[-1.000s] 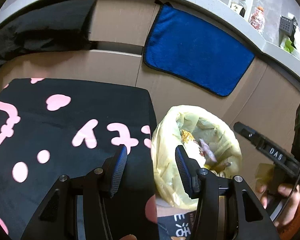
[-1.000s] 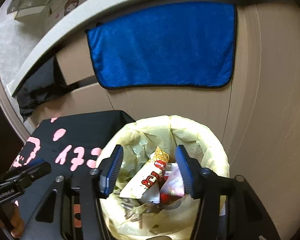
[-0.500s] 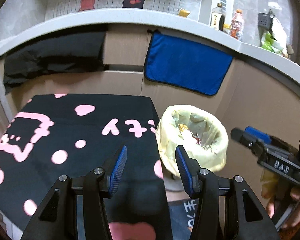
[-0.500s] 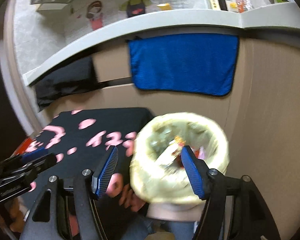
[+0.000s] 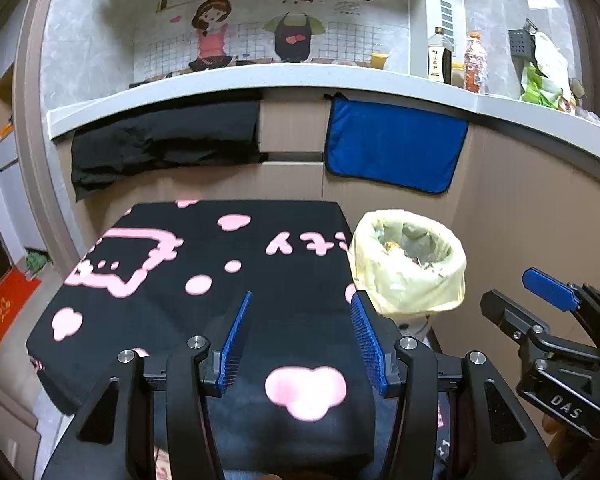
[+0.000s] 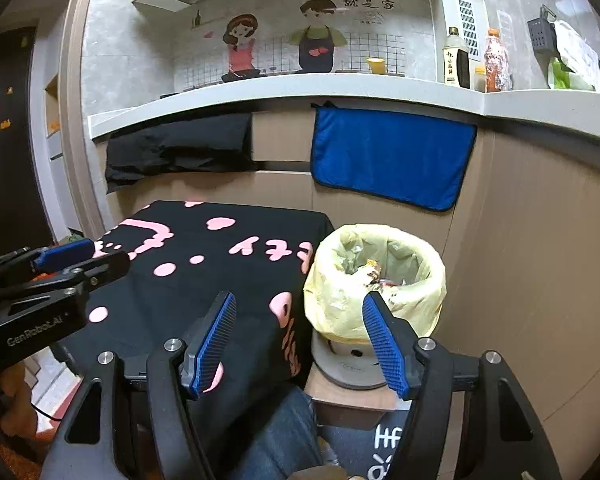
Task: Collect trash
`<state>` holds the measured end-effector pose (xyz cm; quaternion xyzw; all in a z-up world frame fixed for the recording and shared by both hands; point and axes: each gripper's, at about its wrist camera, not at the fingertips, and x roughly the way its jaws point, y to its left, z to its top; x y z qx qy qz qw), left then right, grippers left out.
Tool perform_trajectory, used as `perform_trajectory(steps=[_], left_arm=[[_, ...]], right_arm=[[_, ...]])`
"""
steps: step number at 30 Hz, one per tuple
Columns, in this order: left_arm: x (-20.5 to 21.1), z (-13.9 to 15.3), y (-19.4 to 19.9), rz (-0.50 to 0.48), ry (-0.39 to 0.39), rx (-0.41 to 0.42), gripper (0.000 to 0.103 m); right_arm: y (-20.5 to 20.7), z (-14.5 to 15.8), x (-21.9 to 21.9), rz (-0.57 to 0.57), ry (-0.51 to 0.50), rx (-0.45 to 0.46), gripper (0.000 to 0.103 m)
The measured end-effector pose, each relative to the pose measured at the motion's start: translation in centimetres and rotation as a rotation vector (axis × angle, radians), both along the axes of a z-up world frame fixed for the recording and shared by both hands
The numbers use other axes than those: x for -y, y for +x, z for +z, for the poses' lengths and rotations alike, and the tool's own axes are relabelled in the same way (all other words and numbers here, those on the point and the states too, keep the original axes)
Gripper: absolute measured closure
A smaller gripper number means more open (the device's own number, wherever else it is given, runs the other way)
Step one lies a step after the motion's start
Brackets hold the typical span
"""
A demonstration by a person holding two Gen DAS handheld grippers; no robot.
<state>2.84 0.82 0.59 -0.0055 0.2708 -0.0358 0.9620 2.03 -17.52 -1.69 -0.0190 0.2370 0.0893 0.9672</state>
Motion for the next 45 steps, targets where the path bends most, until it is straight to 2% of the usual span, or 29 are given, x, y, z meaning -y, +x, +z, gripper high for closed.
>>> perform_trajectory(steps=[4, 9, 16, 45], left_arm=[[0.0, 0.1, -1.5, 0.011, 0.022, 0.026, 0.051], [-0.6, 0.8, -2.7, 0.035, 0.032, 0.072, 0.051], [-1.7, 1.2, -3.6, 0.065, 0.017, 0.095, 0.051], [-1.5, 1.3, -4.2, 0.026, 0.017, 0.101, 0.051]], right_arm=[[-1.2, 0.0, 0.4, 0.005, 0.059, 0.0, 0.04], [-1.8, 0.0, 0.3, -0.01, 0.054, 0.004, 0.04], [-2.3, 0.1, 0.1, -0.005, 0.062, 0.01, 0.039], [-2.8, 0.4, -0.4, -0.015, 0.059, 0.016, 0.035]])
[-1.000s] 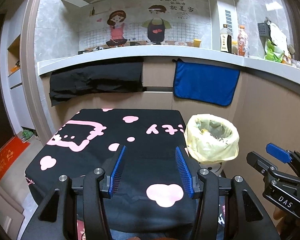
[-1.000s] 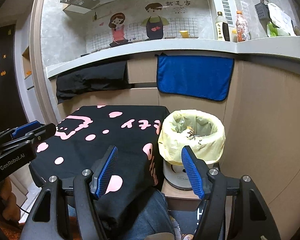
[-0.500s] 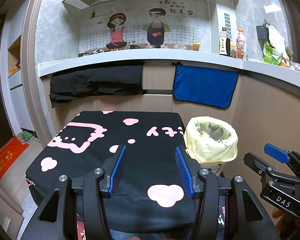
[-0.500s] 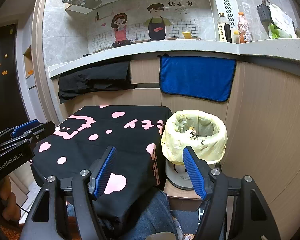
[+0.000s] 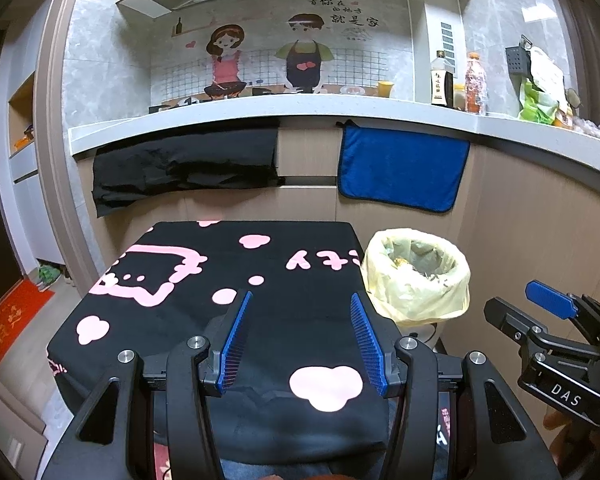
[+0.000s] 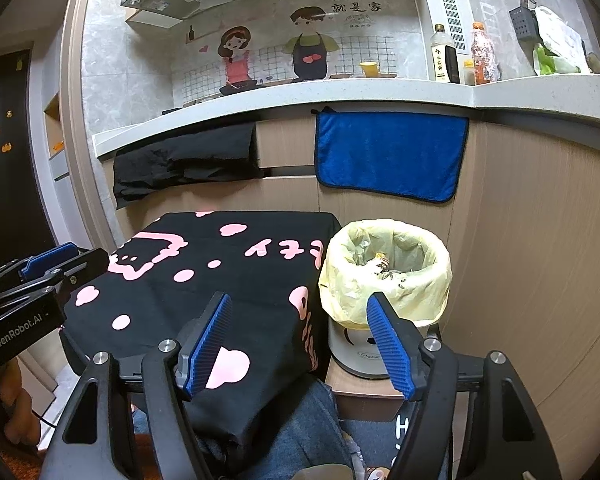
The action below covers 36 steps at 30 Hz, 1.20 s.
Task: Collect trash
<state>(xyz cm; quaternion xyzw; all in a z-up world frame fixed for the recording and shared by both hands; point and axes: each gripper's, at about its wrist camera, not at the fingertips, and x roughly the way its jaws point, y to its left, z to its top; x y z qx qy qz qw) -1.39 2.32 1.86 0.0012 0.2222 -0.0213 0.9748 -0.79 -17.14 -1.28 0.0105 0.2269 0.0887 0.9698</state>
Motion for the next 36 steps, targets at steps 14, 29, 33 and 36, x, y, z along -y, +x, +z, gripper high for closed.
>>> perform_trajectory(steps=[14, 29, 33, 36], left_arm=[[0.13, 0.04, -0.29, -0.036, 0.011, 0.012, 0.051], [0.42, 0.06, -0.32, -0.041, 0.007, 0.008, 0.051], [0.71, 0.02, -0.37, -0.041, 0.006, 0.005, 0.051], [0.82, -0.02, -0.37, -0.042, 0.005, 0.003, 0.051]], right_arm=[[-0.56, 0.32, 0.34, -0.019, 0.005, 0.02, 0.035], [-0.76, 0.35, 0.46, -0.021, 0.006, 0.023, 0.034], [-0.73, 0.33, 0.49, -0.021, 0.006, 0.023, 0.034], [-0.72, 0.33, 0.53, -0.021, 0.007, 0.023, 0.034]])
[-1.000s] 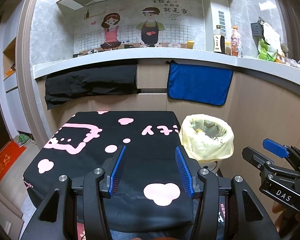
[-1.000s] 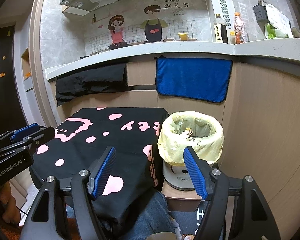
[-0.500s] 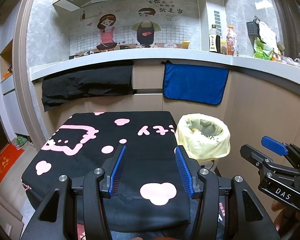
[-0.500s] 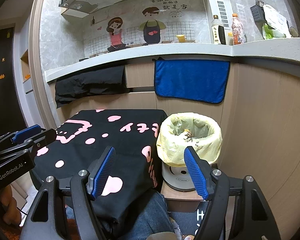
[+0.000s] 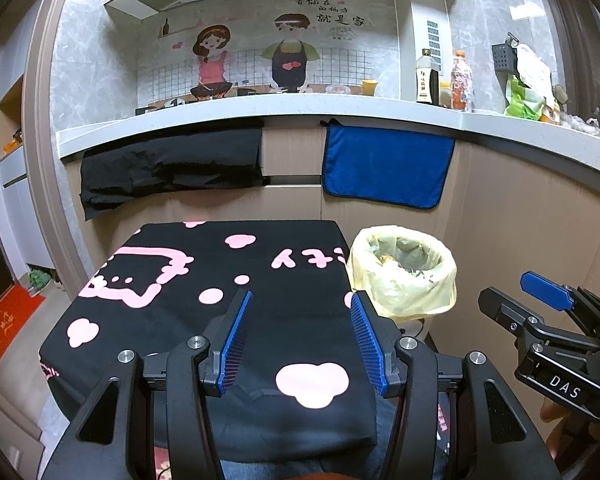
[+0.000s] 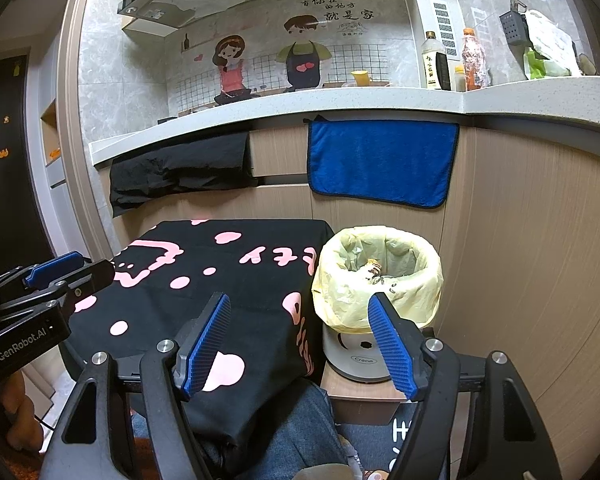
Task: Collect trash
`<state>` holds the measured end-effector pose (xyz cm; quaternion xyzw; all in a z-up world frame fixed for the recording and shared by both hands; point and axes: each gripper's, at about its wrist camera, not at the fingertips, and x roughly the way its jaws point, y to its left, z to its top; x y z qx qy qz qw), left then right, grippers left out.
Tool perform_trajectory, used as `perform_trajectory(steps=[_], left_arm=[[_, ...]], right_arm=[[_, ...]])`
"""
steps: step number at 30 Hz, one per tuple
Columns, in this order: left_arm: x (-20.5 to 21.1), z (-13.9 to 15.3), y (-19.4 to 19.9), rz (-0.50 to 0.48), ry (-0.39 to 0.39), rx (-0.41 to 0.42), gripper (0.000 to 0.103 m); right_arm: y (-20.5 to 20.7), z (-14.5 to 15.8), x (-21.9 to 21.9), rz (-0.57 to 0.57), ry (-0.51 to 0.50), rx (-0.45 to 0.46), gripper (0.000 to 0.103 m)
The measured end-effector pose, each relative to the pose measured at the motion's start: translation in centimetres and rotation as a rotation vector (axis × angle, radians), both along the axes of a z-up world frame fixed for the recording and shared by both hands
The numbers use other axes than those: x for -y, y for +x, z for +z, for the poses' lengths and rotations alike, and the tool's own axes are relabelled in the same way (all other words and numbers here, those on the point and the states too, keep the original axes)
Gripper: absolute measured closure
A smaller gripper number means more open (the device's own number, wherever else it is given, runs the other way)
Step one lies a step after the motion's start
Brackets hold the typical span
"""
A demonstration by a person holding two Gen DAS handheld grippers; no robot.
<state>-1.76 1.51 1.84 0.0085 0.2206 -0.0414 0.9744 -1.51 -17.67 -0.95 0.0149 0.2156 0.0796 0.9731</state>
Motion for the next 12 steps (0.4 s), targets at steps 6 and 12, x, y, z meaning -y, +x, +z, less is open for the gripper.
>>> perform_trajectory(steps=[6, 12], left_arm=[[0.8, -0.51, -0.23, -0.002, -0.004, -0.015, 0.051], [0.6, -0.64, -0.16, -0.016, -0.004, -0.007, 0.051]], right_arm=[[-0.03, 0.0, 0.01, 0.003, 0.0, -0.004, 0.034], [-0.37, 0.06, 0.06, -0.004, -0.002, -0.003, 0.034]])
